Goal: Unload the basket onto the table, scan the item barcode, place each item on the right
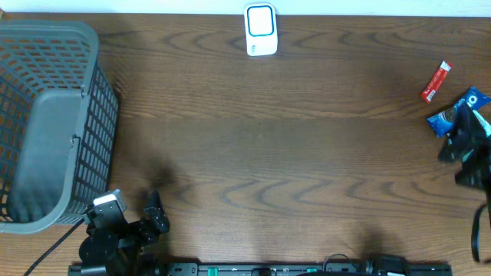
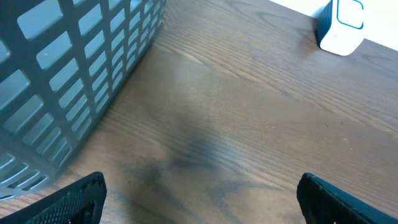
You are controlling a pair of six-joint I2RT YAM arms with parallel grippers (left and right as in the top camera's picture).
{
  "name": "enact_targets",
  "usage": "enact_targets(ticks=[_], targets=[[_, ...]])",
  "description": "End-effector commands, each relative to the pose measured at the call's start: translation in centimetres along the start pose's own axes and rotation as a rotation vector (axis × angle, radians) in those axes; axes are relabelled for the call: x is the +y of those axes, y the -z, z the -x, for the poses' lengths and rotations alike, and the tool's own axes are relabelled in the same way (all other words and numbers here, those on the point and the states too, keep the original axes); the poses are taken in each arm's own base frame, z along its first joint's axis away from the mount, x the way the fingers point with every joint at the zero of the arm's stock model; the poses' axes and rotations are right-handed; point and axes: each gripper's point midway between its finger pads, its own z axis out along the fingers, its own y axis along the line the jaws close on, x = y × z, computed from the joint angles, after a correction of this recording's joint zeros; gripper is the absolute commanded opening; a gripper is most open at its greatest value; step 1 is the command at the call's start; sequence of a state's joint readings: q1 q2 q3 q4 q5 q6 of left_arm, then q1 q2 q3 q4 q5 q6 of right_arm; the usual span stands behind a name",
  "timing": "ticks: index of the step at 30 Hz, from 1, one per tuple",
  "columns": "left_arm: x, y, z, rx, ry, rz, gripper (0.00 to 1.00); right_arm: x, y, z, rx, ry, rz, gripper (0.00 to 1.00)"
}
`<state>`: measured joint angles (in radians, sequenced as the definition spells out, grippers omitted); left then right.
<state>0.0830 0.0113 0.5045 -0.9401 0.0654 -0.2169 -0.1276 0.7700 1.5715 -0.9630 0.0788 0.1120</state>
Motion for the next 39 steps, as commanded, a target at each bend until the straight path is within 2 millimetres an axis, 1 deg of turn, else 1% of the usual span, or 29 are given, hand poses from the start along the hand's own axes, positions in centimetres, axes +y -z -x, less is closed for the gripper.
enact_targets(ticks=[1,4,7,9,14,21,27,31,33,36,39], targets=[[0.0,0.1,0.1,-0.002,0.006,-0.002,0.98,-0.1,2.3,-0.3,-0.093,0.015,0.013,0.99],[0.0,0.1,0.1,-0.002,0.006,-0.002,0.98,-0.3,3.5,-1.1,-0.187,0.009,0.028,0.99],[0.0,0.1,0.1,-0.002,0.006,-0.002,0.98,-0.3,3.7,-2.4,-0.270,0.000,0.047,0.99],[0.0,0.1,0.1,-0.002,0.006,-0.002,0.98,-0.2,3.2,-3.3,-0.298,-0.004,0.058,0.99],[0.0,0.1,0.1,-0.002,0.006,-0.002,0.98,1.2,1.0,-6.2,-0.362,-0.002,0.148,0.99],[0.0,0.1,0.1,-0.002,0.006,-0.002,0.98,1.8,-0.6,-10.3,-0.459,-0.013,0.201,0.99],[0.0,0.1,0.1,-0.002,0.006,-0.002,0.98,1.5,-2.2,-14.9,-0.439,-0.011,0.198,0.99],[0.0,0.1,0.1,-0.002,0.006,-0.002,0.98,1.3,-4.4,-18.3,-0.368,-0.004,0.183,0.99],[0.0,0.1,0.1,-0.002,0.006,-0.002,0.98,1.2,-5.2,-19.8,-0.334,0.000,0.178,0.99],[0.0,0.1,0.1,-0.002,0.006,-0.002,0.98,0.8,-6.7,-22.7,-0.268,0.005,0.154,0.99],[0.0,0.1,0.1,-0.002,0.006,-0.002,0.98,0.7,-7.7,-25.2,-0.214,0.015,0.148,0.99]])
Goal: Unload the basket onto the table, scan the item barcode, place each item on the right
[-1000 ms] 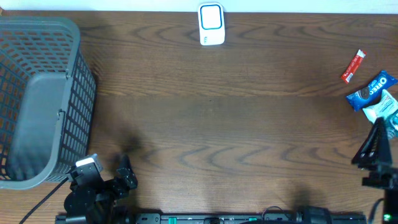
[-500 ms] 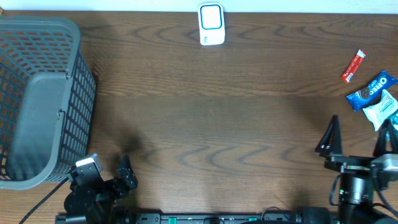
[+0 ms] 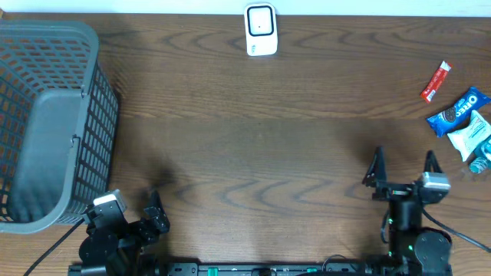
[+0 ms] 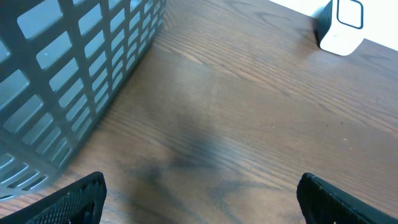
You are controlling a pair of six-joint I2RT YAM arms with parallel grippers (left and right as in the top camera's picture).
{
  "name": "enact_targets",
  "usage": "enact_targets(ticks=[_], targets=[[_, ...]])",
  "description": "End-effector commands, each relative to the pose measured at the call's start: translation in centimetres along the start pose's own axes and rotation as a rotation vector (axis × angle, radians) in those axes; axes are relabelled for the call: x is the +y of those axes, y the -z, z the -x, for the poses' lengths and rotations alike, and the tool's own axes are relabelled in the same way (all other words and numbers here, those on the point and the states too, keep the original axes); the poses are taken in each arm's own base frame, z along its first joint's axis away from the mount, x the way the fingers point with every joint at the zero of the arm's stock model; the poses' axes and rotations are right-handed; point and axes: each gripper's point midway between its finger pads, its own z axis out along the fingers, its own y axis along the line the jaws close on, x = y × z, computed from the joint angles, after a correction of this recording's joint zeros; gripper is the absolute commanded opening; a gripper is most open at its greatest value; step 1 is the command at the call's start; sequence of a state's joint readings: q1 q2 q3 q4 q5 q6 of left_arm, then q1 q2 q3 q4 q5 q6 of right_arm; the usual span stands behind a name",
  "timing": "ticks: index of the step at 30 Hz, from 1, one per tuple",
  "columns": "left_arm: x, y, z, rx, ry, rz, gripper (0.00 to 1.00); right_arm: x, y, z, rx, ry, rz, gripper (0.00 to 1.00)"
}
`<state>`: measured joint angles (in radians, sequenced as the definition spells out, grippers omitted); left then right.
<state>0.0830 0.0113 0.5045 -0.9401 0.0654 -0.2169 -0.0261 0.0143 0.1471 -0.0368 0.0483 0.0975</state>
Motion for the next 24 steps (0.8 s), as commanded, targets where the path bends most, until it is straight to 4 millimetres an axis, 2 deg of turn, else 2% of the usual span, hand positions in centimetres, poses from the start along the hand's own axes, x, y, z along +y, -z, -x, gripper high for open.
enact_targets(ticks=[1,9,24], targets=[[0.0,0.1,0.1,-0.002,0.006,-0.002,0.98,-0.3,-0.3,-2.7,0.049,0.032,-0.009,0.99],[0.0,0.1,0.1,-0.002,0.006,-0.002,0.98,-0.8,-0.3,-7.4,0.161,0.089,-0.020,0.99],[0.0,0.1,0.1,-0.002,0.006,-0.002,0.98,-0.8,-0.3,-7.5,0.164,0.101,-0.020,0.99]])
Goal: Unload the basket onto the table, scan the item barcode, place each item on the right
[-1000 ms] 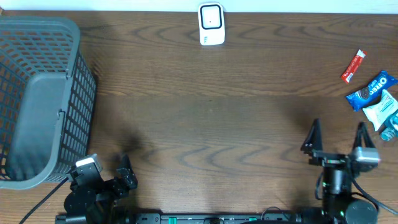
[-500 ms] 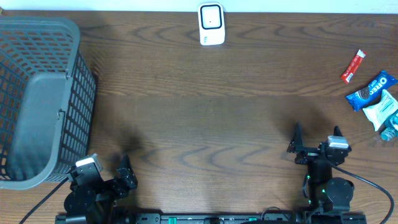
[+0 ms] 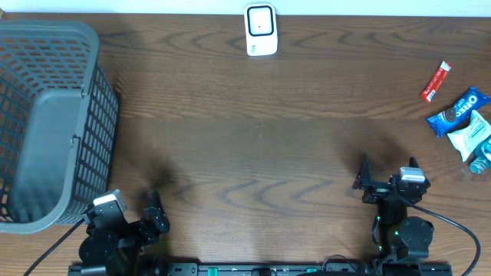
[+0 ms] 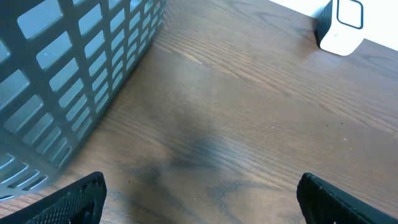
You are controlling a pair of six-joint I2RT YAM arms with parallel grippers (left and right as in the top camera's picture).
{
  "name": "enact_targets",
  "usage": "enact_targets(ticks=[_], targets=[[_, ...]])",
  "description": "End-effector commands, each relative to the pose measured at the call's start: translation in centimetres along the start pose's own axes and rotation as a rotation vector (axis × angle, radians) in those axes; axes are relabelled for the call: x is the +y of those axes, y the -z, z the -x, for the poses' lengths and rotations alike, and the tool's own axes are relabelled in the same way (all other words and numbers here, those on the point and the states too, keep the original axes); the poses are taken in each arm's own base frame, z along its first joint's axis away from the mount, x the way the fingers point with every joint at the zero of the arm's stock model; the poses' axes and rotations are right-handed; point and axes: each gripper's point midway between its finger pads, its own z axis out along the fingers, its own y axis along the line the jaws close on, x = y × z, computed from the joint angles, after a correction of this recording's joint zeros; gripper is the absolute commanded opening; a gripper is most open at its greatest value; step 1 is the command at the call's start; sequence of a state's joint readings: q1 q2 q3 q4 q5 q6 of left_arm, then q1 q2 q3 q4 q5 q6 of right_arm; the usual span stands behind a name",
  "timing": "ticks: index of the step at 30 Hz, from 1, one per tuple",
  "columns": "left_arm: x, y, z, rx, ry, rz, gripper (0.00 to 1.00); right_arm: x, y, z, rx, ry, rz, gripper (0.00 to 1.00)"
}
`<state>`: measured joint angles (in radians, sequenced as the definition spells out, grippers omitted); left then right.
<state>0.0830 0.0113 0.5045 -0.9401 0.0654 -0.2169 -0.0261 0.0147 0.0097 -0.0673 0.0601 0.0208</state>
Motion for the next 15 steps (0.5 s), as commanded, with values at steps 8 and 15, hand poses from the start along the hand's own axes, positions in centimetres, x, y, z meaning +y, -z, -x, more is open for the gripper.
enact_targets(ticks=[8,15], targets=[[-0.05,0.10,0.07,-0.002,0.006,-0.002,0.98,0.09,0.02,-0.04,-0.003,0.015,0.001,0.99],[0.11,-0.12,0.90,-0.041,-0.009,0.010,0.98,0.09,0.02,-0.04,-0.003,0.015,0.001,0.99]])
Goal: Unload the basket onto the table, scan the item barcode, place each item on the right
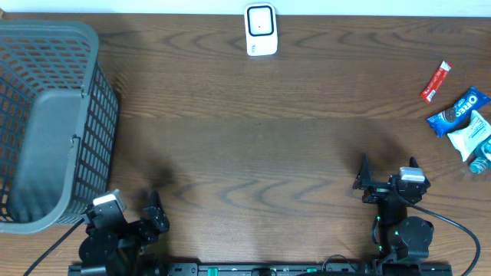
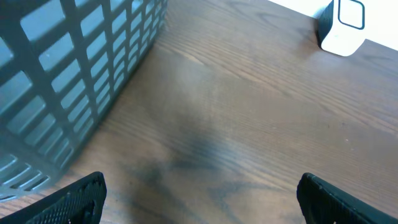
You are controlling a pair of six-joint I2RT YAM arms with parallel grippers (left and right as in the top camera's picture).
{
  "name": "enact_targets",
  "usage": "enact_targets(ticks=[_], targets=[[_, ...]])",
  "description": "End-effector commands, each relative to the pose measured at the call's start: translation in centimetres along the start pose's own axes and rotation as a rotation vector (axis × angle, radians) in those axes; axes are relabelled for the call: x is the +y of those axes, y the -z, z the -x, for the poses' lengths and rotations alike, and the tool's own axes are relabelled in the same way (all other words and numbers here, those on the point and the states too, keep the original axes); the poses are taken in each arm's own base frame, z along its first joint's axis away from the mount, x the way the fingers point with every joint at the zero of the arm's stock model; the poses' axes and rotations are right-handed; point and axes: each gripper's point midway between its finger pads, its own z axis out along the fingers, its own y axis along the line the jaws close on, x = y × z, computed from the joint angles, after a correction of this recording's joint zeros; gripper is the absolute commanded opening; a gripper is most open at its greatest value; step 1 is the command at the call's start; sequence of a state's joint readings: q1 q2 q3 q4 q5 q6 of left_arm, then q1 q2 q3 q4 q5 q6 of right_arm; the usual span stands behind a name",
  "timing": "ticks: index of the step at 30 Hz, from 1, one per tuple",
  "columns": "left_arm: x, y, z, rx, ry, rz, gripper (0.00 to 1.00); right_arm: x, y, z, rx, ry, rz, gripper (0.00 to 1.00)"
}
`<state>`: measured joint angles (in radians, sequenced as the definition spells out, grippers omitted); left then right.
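The white barcode scanner (image 1: 261,31) with a blue-edged window stands at the table's far edge; it also shows at the top right of the left wrist view (image 2: 341,26). The items lie at the far right: a blue Oreo pack (image 1: 458,112), a red stick packet (image 1: 436,82) and a white packet (image 1: 469,135). My right gripper (image 1: 387,170) is open and empty near the front edge, well short of them. At the front left, my left gripper (image 2: 199,199) is open over bare wood, holding nothing.
A large grey mesh basket (image 1: 46,115) fills the left side, and its wall (image 2: 81,68) is close to my left gripper. A teal-and-white thing (image 1: 481,162) sits at the right edge, partly cut off. The brown wooden table (image 1: 253,153) lies between the arms and the scanner.
My right arm was first at the far right, over the Oreo pack and the packets. Then it stood near the front edge, open and empty, with the packets uncovered. After that it was a little further left, where it still is. The left arm has stayed put.
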<state>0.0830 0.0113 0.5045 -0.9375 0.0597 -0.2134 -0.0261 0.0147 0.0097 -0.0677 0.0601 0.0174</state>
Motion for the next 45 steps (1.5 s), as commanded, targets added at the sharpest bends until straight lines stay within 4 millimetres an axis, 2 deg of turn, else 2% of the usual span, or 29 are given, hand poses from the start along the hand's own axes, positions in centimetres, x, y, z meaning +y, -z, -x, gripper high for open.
enact_targets(ticks=[1,4,8,11,17,21,31,35,45], targets=[[-0.1,-0.4,1.2,-0.058,-0.006,-0.004,0.98,0.1,0.0,0.0,-0.004,0.012,0.001,0.99],[-0.7,-2.2,2.5,-0.140,-0.021,-0.035,0.98,0.1,0.0,0.0,-0.004,0.012,0.001,0.99],[-1.4,-5.1,3.3,-0.248,-0.026,-0.092,0.98,0.1,0.0,0.0,-0.004,0.012,0.001,0.99],[-1.8,-6.3,4.1,-0.337,-0.042,-0.130,0.98,0.1,0.0,0.0,-0.004,0.012,0.001,0.99],[-2.0,-7.9,2.8,-0.354,-0.171,-0.132,0.98,0.1,0.0,0.0,-0.004,0.012,0.001,0.99],[-2.0,-8.6,1.7,-0.328,-0.199,-0.134,0.98,0.1,0.0,0.0,-0.004,0.012,0.001,0.99],[-2.1,-8.6,1.8,-0.342,-0.231,-0.131,0.98,0.1,0.0,0.0,-0.004,0.012,0.001,0.99],[-3.0,-8.6,1.8,-0.368,-0.316,-0.171,0.98,0.1,0.0,0.0,-0.004,0.012,0.001,0.99],[-3.9,-8.5,1.4,-0.358,-0.312,-0.212,0.98,0.1,0.0,0.0,-0.004,0.012,0.001,0.99]])
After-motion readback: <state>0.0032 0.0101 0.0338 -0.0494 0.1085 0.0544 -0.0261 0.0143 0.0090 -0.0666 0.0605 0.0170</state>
